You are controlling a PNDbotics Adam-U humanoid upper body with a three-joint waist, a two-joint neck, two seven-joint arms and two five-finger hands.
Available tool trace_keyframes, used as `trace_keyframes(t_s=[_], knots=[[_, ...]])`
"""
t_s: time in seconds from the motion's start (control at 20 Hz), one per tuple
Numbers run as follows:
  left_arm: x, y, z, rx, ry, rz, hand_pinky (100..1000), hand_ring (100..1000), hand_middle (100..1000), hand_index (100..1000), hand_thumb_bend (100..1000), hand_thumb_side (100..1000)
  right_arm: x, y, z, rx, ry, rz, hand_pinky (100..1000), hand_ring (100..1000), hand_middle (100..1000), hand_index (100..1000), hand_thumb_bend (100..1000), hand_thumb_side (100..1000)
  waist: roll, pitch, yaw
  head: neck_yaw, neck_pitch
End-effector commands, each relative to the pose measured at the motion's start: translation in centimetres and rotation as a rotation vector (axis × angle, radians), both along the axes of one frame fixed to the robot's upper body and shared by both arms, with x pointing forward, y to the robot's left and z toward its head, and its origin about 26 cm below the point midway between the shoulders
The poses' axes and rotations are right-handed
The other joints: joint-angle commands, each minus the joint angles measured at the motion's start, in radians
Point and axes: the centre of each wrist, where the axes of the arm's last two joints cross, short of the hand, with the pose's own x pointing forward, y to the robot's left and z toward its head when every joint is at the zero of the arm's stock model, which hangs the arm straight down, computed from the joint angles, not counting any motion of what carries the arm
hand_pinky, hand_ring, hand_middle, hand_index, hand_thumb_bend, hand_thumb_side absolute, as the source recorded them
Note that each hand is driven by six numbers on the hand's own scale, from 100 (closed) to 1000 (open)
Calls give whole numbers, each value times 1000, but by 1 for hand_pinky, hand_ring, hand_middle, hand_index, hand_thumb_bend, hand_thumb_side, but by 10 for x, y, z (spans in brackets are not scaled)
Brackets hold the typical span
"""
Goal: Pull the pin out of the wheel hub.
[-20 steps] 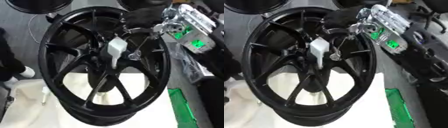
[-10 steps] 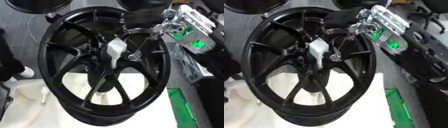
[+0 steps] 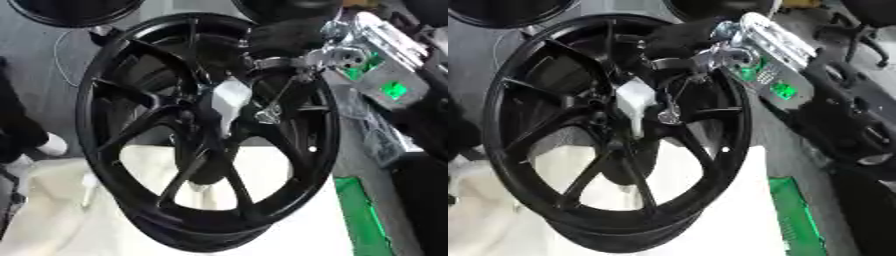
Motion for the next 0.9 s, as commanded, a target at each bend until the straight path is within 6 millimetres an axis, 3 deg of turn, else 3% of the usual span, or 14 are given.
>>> trace_keyframes(t_s=[0.05, 0.5, 0.55, 0.6, 0.65, 0.9], knots=[[-2, 4, 6, 16, -17, 11, 614, 751, 696, 731, 100, 770, -2, -1, 7, 15, -16, -7, 858, 710, 455, 509, 100, 275, 4, -10, 1, -4, -1], [-3, 5, 5, 11, -16, 20, 614, 751, 697, 731, 100, 768, -6, -2, 12, 72, 9, -24, 836, 673, 412, 444, 100, 243, 7, -19, -3, -10, -1], [-3, 6, 5, 11, -15, 20, 614, 751, 697, 731, 100, 767, -6, -2, 13, 78, 14, -25, 834, 670, 407, 434, 100, 277, 8, -20, -4, -10, -1], [-3, 6, 4, 11, -14, 21, 614, 751, 697, 731, 100, 767, -7, -2, 14, 83, 17, -25, 833, 669, 403, 427, 100, 238, 9, -22, -5, -10, -1], [-3, 6, 4, 10, -14, 21, 615, 751, 697, 731, 100, 767, -8, -2, 15, 89, 20, -25, 835, 665, 397, 416, 100, 262, 9, -23, -6, -10, -1], [-3, 7, 4, 8, -13, 23, 615, 752, 698, 731, 100, 767, -13, -3, 22, 113, 43, -21, 828, 654, 381, 409, 100, 216, 10, -31, -10, -9, -1]])
